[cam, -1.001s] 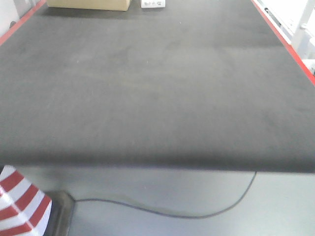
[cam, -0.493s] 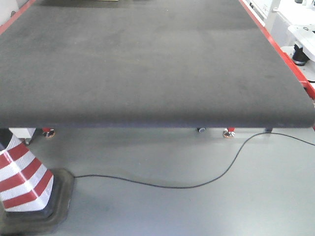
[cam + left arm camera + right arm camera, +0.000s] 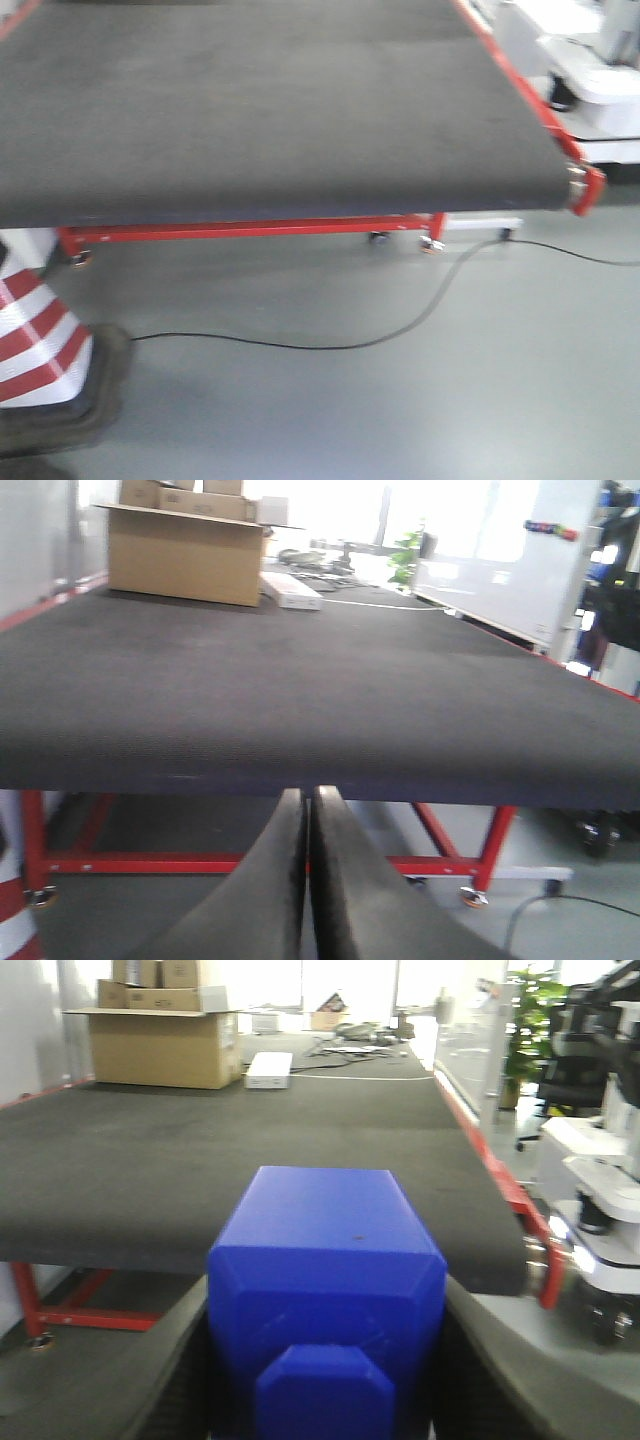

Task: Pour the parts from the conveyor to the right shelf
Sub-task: 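Drive the base away from the conveyor holding the block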

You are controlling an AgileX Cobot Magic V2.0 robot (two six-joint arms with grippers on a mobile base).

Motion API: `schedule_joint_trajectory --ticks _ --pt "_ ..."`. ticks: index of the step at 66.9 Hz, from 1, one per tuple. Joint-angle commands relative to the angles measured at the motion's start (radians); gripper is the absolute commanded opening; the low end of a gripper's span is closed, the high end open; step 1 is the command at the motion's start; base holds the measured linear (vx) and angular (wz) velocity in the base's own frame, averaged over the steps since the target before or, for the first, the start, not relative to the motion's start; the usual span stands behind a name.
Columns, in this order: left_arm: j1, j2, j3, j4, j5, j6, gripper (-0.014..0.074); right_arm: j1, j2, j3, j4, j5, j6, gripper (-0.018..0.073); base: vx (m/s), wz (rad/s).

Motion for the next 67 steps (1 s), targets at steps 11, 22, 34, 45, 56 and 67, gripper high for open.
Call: schedule_joint_trajectory --ticks 11,22,34,45,56,67 --pt "-0.005 -0.008 0.022 -0.009 -0.075 -0.004 -0.0006 -0.004 0.008 -0.027 -0.017 -0.079 -0.008 -0.0004 -0.16 -0.67" --pt "-0.005 -0.008 0.022 -0.009 -0.075 -0.004 -0.0006 -0.004 0.008 -0.027 -0.017 -0.079 -0.008 -0.0004 -0.16 -0.95" --pt "-0.005 -0.008 0.022 -0.009 -0.075 -0.004 -0.0006 -0.004 0.008 -0.027 -0.017 -0.079 -0.008 -0.0004 -0.17 -0.95" --pt "-0.005 -0.008 0.022 -0.009 -0.075 -0.004 -0.0006 -0.004 0.008 -0.027 -0.017 -0.079 -0.008 -0.0004 -0.17 -0.8" --pt "-0.005 -0.008 0.022 -0.009 -0.075 -0.004 -0.0006 -0.004 0.008 -0.027 -0.017 -0.079 -0.008 -0.0004 -0.18 -0.7" --pt "-0.005 -0.008 0.022 -0.009 -0.075 -0.004 -0.0006 -0.004 0.008 -0.027 -0.017 -0.079 -0.008 -0.0004 -0.18 -0.68"
